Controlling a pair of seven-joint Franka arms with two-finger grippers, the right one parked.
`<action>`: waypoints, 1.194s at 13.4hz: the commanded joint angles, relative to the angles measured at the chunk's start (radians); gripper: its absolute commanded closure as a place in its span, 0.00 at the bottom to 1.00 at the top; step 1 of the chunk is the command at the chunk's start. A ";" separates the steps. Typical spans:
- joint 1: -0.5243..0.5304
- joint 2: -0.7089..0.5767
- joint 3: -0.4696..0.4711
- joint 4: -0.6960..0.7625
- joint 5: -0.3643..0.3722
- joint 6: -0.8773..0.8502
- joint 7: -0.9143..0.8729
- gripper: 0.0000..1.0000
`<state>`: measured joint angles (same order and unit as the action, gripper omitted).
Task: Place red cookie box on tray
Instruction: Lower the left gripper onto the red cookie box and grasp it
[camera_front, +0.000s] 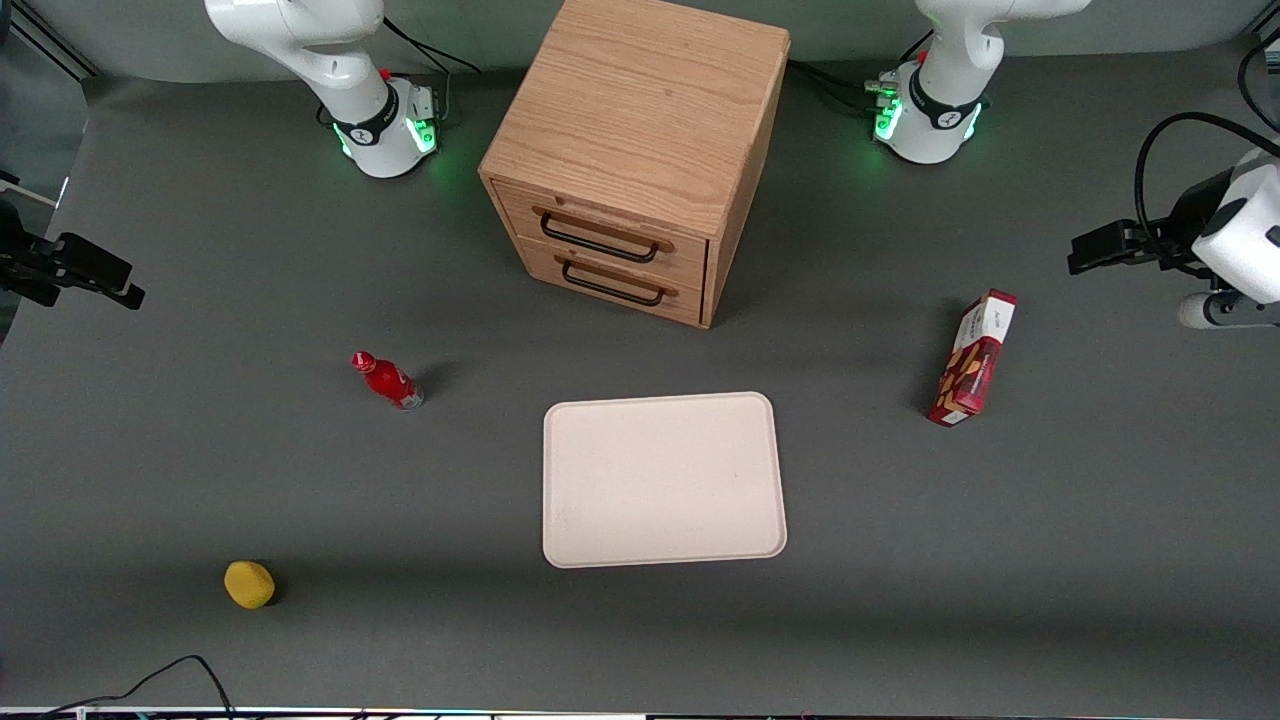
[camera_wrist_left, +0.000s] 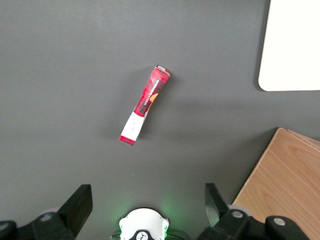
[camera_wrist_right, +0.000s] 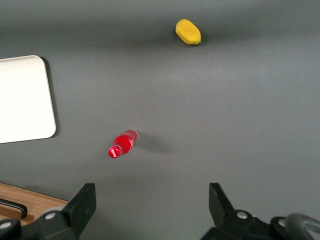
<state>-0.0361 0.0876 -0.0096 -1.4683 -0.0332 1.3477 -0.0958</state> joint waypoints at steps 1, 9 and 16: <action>-0.004 0.017 0.003 0.042 0.022 -0.031 -0.013 0.00; 0.010 -0.003 0.049 -0.341 0.099 0.251 0.468 0.00; 0.004 -0.003 0.053 -0.835 0.018 0.877 0.596 0.00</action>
<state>-0.0223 0.1235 0.0430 -2.1668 0.0041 2.0686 0.4665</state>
